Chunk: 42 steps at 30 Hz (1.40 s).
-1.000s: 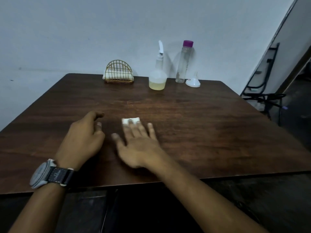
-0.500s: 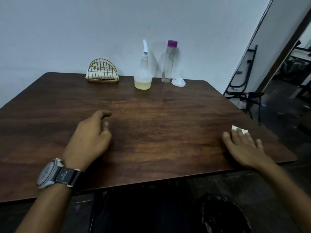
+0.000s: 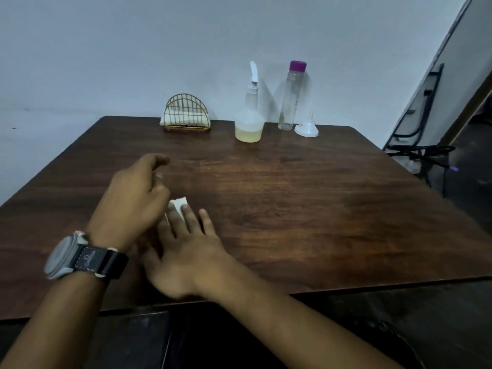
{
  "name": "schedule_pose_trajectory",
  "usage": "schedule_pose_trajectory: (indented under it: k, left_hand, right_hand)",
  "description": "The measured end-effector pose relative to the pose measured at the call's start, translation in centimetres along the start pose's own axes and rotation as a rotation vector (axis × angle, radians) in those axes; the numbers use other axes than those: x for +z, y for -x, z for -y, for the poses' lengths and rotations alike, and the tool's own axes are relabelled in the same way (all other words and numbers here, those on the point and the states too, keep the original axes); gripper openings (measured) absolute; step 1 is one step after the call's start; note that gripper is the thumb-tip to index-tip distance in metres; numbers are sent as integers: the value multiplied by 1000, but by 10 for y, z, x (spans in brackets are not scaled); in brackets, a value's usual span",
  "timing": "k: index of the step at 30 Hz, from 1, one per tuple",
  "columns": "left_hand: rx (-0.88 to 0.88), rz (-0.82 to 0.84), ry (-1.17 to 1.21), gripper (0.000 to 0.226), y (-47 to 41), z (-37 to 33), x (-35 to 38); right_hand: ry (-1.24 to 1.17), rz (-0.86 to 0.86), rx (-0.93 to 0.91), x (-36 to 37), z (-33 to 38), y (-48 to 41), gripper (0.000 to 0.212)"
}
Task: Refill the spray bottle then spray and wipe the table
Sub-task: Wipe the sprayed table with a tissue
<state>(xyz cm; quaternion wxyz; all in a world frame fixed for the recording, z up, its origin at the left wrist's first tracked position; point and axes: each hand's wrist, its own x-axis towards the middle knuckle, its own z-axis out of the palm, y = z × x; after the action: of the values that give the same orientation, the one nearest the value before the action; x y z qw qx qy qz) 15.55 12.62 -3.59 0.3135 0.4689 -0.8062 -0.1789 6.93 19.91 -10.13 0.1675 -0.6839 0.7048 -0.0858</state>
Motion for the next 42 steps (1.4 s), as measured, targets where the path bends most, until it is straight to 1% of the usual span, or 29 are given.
schedule_pose_trajectory:
  k: [2,7,10,13,15,17,20,23,26,28,30,32,35,38,40,42]
  left_hand:
    - [-11,-22,-11,47,-10,3,-11]
    - [-41,34,-15,47,-26,0,-9]
    - [-37,34,-5,46,-31,-2,-2]
    - [-30,19,-1,45,-34,-2,3]
    - [-13,18,4,44,-35,-2,6]
    - [-11,30,10,45,-35,-1,10]
    - [-5,43,22,46,-34,-1,16]
    - [7,49,36,44,-32,0,21]
    - [24,61,51,42,-28,-2,25]
    - [40,71,63,41,-26,-5,28]
    - [49,85,73,40,-25,-10,32]
    - [67,94,90,39,-25,-19,35]
    - [108,93,111,37,-20,-33,41]
    - [140,85,137,35,-11,-46,44]
    - [152,100,141,35,-5,-53,46]
    - [164,116,125,36,1,-59,47]
  right_hand:
    - [31,49,25,-8,0,-38,80]
    - [140,88,78,-32,-16,-115,82]
    - [134,94,109,-47,-31,-141,84]
    - [112,82,131,-55,-48,-151,78]
    - [99,41,164,-61,-73,-147,78]
    - [115,5,236,-73,-114,-135,80]
    - [122,-57,428,-105,-200,-98,77]
    - [102,-146,652,-134,-284,-42,74]
    - [107,-184,789,-149,-335,14,70]
    - [122,-188,783,-148,-343,41,67]
    - [85,-210,702,-143,-334,60,63]
    - [49,-286,624,-137,-319,75,54]
    - [82,-362,581,-136,-297,87,42]
    - [14,-380,524,-137,-280,95,40]
    - [-64,-446,464,-137,-271,99,36]
    - [-96,-505,449,-135,-266,103,38]
